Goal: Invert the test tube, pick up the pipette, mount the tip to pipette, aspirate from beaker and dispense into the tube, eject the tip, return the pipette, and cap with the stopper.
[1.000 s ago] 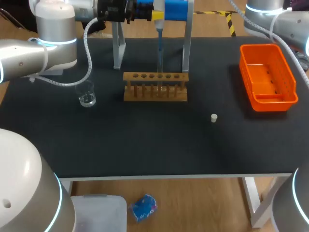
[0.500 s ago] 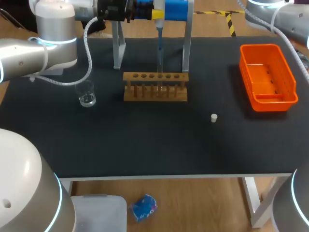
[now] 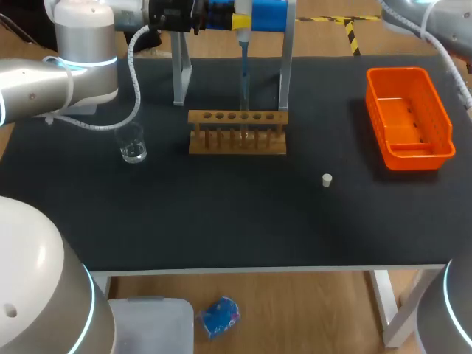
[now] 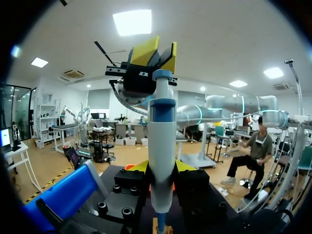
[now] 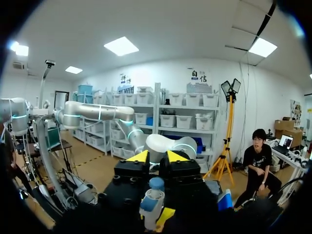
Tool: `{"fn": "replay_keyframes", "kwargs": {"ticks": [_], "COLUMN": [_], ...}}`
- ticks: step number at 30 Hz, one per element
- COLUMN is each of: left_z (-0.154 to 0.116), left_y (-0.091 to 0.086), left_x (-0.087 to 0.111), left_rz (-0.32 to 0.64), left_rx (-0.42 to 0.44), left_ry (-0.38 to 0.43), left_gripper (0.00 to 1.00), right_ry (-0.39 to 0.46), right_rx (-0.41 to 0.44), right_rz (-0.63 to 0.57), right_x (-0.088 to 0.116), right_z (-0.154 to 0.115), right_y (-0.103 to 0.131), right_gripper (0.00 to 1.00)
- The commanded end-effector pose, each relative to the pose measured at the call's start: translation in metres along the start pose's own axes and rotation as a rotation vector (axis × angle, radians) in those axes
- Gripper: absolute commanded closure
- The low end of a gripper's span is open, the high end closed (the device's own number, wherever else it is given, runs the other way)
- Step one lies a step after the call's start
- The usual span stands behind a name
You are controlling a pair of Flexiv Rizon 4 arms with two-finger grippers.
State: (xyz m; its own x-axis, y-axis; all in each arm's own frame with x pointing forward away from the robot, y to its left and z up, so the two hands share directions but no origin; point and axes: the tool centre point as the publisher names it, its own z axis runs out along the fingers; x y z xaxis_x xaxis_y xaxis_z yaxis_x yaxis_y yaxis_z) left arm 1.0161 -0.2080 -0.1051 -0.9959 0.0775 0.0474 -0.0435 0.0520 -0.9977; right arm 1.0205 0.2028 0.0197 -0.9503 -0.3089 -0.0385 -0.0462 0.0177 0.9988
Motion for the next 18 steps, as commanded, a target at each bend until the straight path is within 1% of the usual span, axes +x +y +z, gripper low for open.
{"fn": "replay_keyframes", "kwargs": {"ticks": [1,6,9,14,18], "left_z": [0.0,0.0,0.0,0.0,0.0], "left_y": [-0.001,-0.001,-0.001,-0.001,-0.001], "left_x": [0.0,0.0,0.0,0.0,0.0], "left_rz": [0.0,0.0,0.0,0.0,0.0], "left_rx": [-0.003,-0.003,-0.003,-0.003,-0.003], "left_ry": [-0.003,-0.003,-0.003,-0.003,-0.003], "left_gripper": [1.0,1.0,1.0,1.0,1.0], "right_ry": [-0.031,-0.068,-0.113,-0.179,-0.221], "right_rx": [0.035,0.112,0.166,0.247,0.315], "right_rz": [0.01,0.021,0.044,0.106,0.147], "right_x": [0.017,0.033,0.044,0.062,0.075], "right_z": [-0.019,-0.037,-0.049,-0.066,-0.078], "right_y": [0.011,0.019,0.016,0.001,-0.019], "right_gripper": [0.0,0.0,0.0,0.0,0.0]}}
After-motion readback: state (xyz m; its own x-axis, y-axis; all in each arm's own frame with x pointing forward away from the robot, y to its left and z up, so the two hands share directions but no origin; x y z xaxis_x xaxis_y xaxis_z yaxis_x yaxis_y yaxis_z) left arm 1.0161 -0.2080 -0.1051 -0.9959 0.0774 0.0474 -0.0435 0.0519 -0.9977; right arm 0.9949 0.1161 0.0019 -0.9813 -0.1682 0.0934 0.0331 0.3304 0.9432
